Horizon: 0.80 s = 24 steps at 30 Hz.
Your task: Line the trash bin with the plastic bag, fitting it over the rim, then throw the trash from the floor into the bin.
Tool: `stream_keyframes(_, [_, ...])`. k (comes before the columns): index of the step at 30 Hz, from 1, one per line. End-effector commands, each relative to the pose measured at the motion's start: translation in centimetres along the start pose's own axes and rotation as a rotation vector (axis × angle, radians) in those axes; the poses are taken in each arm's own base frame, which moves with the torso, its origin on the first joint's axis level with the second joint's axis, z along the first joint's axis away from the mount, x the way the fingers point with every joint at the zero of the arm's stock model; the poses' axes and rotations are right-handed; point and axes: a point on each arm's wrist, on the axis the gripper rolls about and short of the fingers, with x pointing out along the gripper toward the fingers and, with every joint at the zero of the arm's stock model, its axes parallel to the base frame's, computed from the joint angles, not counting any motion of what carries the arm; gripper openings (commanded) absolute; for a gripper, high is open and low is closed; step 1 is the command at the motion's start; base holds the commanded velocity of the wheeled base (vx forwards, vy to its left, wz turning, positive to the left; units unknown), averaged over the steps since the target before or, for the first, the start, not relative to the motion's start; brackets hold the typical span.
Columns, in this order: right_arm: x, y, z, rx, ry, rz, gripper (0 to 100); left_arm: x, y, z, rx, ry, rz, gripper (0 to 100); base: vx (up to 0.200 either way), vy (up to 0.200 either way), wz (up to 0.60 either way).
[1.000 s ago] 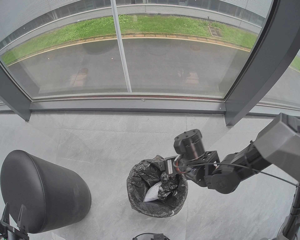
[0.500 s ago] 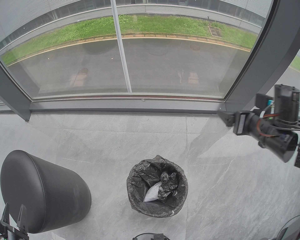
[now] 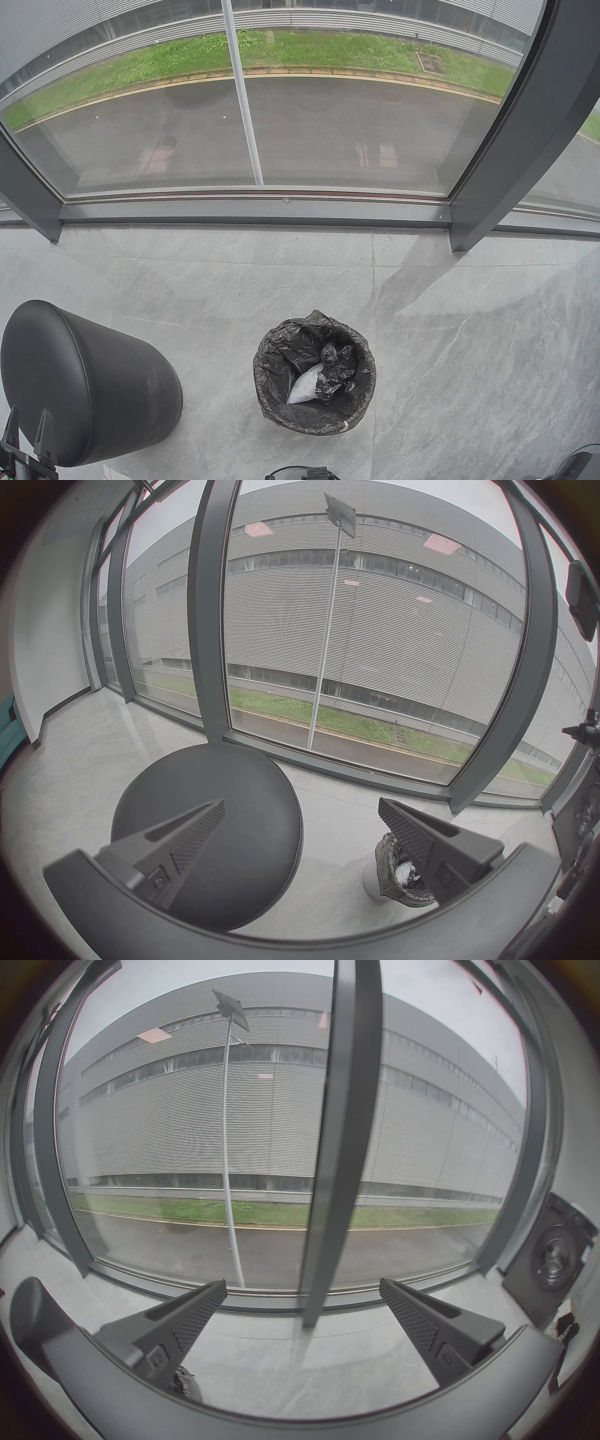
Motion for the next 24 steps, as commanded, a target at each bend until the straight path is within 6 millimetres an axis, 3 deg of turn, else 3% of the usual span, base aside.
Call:
stream_keyframes(1, [-9.3,-3.9,-5.6,-0.081,-0.113,-0.214,100,-0.1,0.1,-0.3,0.004,-0.004,-0.002,100,0.0,0.0,0.0])
stream_keyframes(10, [-11.9,-3.8,-10.4,-0.105,-0.134,-0.257,100,-0.1,0.1,-0.3,0.006,-0.004,-0.002,100,0.0,0.0,0.0])
stream_keyframes(16, [-11.3,-3.6,-12.7,-0.109,-0.139,-0.256,100,-0.1,0.1,-0.3,0.012,-0.004,-0.003,100,0.0,0.0,0.0])
stream_keyframes(20, [-11.3,-3.6,-13.0,-0.119,-0.105,-0.244,100,-0.1,0.1,-0.3,0.015,-0.003,-0.003,100,0.0,0.0,0.0])
stream_keyframes(24, [-11.1,-3.4,-14.7,-0.147,0.043,-0.191,100,-0.1,0.1,-0.3,0.042,0.003,-0.014,100,0.0,0.0,0.0])
